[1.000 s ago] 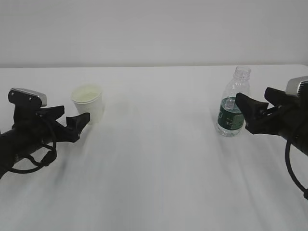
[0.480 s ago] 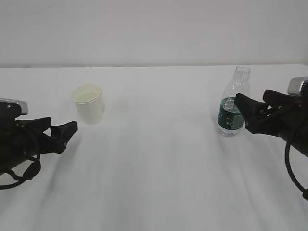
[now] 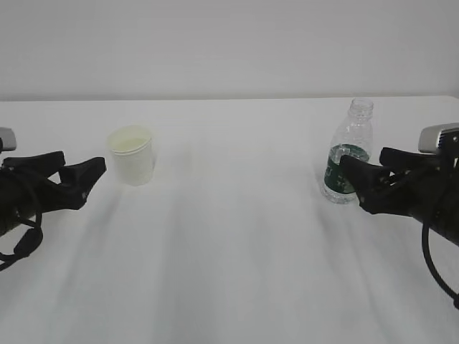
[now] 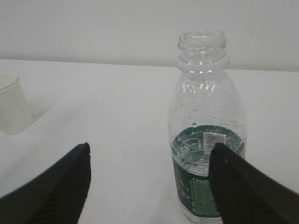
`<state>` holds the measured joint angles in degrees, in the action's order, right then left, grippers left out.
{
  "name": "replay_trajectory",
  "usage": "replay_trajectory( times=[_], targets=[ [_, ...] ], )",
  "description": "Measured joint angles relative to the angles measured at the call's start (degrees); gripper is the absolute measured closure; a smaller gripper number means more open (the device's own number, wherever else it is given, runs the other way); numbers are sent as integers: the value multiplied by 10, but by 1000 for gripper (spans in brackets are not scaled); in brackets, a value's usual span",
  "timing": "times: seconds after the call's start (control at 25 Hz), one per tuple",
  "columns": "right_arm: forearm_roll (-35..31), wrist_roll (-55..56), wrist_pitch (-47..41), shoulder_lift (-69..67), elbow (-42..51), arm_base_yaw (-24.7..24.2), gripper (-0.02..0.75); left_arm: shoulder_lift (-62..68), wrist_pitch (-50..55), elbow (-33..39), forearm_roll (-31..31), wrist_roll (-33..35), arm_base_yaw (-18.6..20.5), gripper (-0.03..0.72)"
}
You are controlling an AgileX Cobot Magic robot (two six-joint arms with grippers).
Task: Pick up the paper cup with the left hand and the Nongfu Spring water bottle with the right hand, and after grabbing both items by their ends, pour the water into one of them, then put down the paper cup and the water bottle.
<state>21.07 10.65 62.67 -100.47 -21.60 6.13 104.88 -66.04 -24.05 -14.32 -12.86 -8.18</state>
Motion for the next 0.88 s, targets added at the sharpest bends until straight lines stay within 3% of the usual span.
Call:
replay_trajectory(
  times=[0.88],
  targets=[
    [13, 12, -73, 135, 1, 0, 148, -139, 0, 4, 23, -9, 0, 111]
  ],
)
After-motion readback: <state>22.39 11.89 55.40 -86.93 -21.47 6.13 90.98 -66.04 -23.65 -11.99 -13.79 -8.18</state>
